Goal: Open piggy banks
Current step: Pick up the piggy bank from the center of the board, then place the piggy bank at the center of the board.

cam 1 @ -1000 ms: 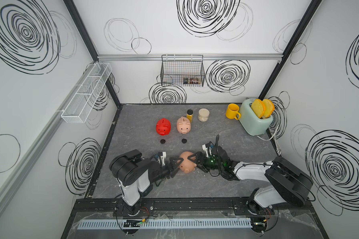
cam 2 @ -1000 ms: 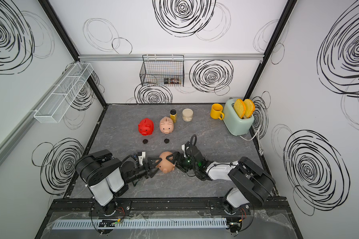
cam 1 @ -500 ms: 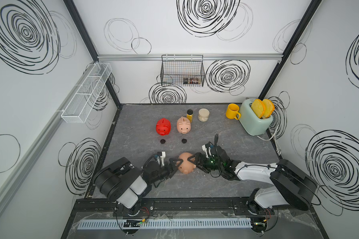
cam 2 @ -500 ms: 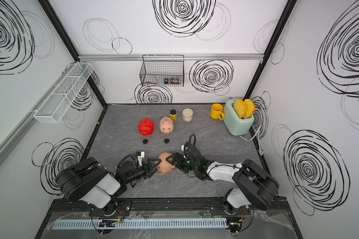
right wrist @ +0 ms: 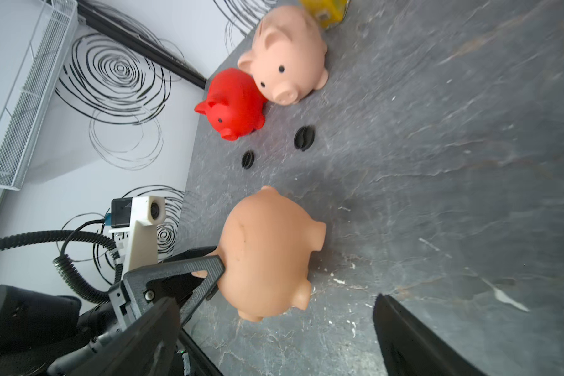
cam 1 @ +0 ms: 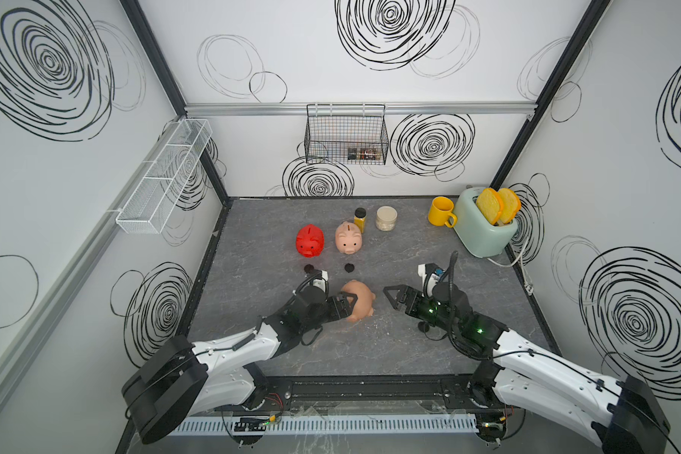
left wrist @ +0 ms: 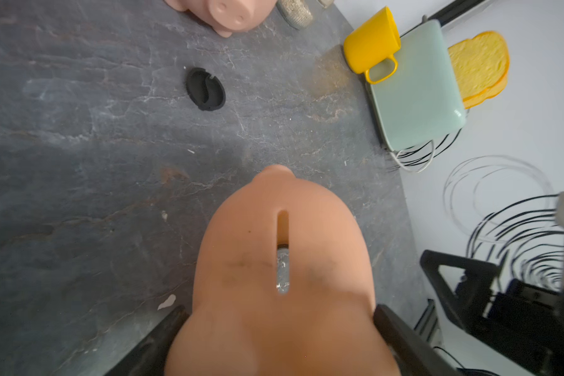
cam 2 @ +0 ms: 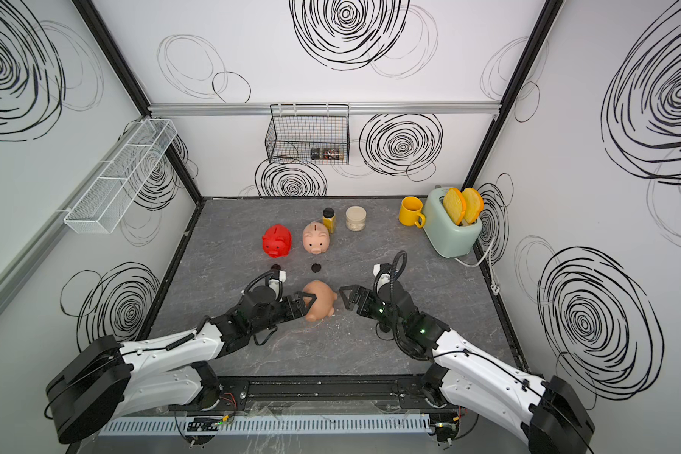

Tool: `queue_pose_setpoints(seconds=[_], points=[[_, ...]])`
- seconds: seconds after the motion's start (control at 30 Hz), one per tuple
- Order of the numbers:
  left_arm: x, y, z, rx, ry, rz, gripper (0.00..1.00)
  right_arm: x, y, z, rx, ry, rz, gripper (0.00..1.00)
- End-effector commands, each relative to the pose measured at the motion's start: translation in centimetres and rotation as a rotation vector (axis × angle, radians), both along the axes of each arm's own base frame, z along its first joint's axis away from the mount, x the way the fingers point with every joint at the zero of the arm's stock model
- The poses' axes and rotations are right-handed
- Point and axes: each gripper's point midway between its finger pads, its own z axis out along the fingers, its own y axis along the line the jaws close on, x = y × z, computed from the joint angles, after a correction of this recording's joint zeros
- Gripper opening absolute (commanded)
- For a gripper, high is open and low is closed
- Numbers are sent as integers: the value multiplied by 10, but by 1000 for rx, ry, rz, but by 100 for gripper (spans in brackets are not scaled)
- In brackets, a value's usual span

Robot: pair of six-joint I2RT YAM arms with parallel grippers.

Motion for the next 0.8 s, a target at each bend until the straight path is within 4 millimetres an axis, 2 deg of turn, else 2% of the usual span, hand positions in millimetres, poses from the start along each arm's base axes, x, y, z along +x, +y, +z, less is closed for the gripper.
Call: queue_pose_setpoints(seconds=[0.0,0.17,0.37,0.57,0.77], points=[[14,2,4,204,-76,20,61,1,-29,-12,-110,-6,-65,97],[27,-30,17,369,-142,-3,60,3,-55,-4,-169,-9,-145,97],[48,-60,24,546,-196,3,60,6,-85,7,-206,-12,-245,97],[72,-91,31,631,-232,2,60,4,-99,4,-211,2,-283,97],[97,-113,26,713,-253,9,59,0,-111,-1,-220,20,-315,97]])
